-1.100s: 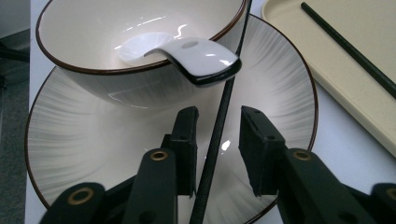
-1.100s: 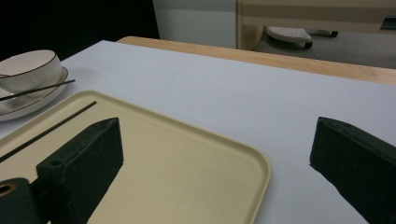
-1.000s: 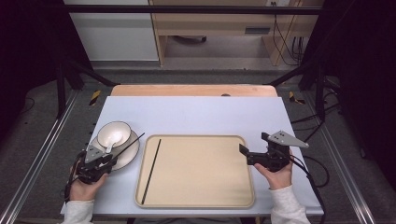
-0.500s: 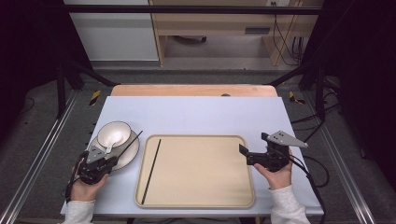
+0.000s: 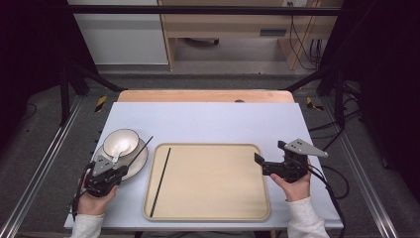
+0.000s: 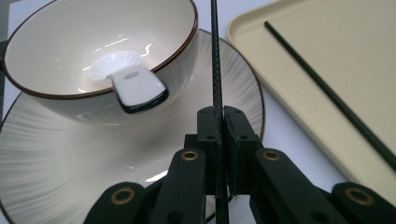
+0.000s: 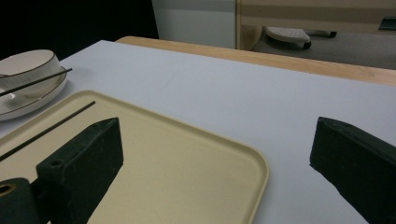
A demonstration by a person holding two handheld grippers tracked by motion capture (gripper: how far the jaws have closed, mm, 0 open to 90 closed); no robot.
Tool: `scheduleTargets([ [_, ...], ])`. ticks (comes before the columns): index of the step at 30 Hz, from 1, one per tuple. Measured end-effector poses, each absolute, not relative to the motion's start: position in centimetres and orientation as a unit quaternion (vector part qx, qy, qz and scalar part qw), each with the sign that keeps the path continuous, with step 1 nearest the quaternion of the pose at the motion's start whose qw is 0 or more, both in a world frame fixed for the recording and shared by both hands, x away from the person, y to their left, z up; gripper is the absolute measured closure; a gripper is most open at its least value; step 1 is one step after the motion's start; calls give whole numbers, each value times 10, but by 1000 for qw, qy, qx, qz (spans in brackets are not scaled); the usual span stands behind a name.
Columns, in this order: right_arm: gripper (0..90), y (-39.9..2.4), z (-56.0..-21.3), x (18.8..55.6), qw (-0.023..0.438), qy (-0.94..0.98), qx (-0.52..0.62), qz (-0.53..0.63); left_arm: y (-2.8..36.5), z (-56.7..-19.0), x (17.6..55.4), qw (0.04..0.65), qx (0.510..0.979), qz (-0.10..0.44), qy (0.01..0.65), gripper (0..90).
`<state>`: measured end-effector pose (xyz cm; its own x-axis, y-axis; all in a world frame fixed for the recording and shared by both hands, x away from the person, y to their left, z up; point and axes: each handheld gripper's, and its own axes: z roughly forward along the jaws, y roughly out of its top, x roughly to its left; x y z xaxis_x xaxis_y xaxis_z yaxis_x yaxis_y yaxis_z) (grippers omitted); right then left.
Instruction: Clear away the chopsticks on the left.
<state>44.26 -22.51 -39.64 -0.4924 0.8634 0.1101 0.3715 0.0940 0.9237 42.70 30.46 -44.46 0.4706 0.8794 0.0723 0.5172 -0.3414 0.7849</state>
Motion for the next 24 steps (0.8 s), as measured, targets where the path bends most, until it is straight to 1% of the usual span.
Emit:
scheduleTargets([
  [6, 27, -227, -394, 442, 244, 694, 444, 512, 295, -442, 423, 369, 774, 254, 448, 854],
  [13, 26, -226, -396, 442, 245, 698, 443, 507, 277, -437, 414, 380, 762, 273, 447, 854],
  [24, 26, -227, -396, 443, 249, 697, 444, 505, 255, -435, 406, 397, 754, 276, 444, 855],
])
